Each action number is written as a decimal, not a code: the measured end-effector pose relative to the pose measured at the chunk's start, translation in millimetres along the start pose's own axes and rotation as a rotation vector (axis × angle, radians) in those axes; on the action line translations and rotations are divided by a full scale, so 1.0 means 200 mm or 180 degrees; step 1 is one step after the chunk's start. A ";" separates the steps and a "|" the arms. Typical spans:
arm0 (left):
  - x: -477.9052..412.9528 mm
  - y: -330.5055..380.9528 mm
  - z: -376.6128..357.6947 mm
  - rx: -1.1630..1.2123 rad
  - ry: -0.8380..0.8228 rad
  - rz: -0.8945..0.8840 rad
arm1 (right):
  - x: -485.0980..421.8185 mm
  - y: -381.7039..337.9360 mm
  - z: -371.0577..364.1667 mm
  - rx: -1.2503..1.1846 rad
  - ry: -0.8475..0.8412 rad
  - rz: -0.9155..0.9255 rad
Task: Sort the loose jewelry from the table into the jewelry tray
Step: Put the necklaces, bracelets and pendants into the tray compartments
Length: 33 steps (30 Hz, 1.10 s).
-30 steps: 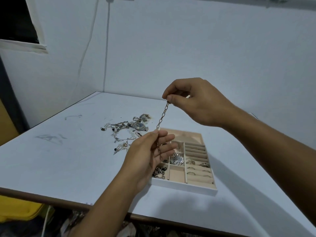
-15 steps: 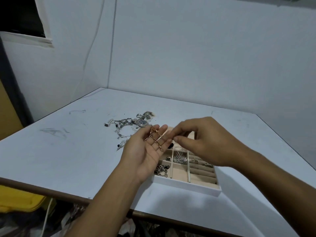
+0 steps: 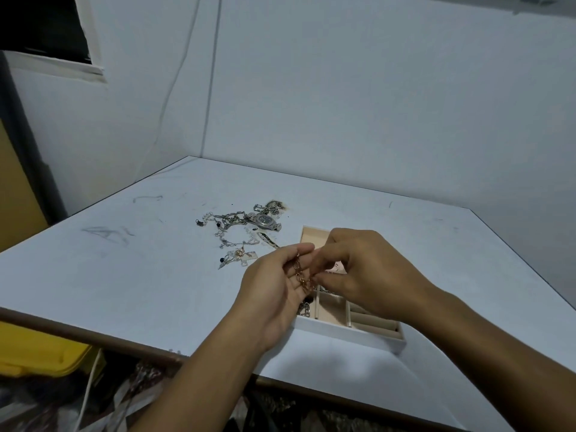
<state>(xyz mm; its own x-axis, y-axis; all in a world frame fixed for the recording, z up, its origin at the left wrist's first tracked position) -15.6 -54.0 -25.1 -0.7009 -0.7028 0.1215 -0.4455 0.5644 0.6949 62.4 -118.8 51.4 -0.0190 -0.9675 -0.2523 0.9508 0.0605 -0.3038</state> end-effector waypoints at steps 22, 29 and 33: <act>0.06 0.02 0.05 0.0086 0.0389 -0.0120 | -0.01 0.04 -0.09 -0.0029 0.0399 -0.0114; 0.06 0.12 0.17 0.0280 0.0519 -0.0400 | -0.09 0.08 -0.14 -0.0442 0.0606 -0.0301; 0.05 0.24 0.30 0.0303 0.0830 -0.0688 | -0.20 0.07 -0.24 -0.0368 0.0343 -0.0338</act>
<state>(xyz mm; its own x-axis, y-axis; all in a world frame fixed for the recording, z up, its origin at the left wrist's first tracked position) -77.7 -7.4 -33.8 -0.4245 -0.8904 0.1643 -0.6266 0.4198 0.6566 62.2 -68.4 13.6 -0.1562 -0.9383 -0.3084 0.9000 -0.0066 -0.4358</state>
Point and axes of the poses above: each hand's wrist, its own x-axis away from the middle knuckle, its own z-axis out of the back of the hand, y = z × x, the point moved 6 cm from there along -x, towards the middle knuckle, and after that the axes turned 3 degrees about -y, right-handed, at the moved point
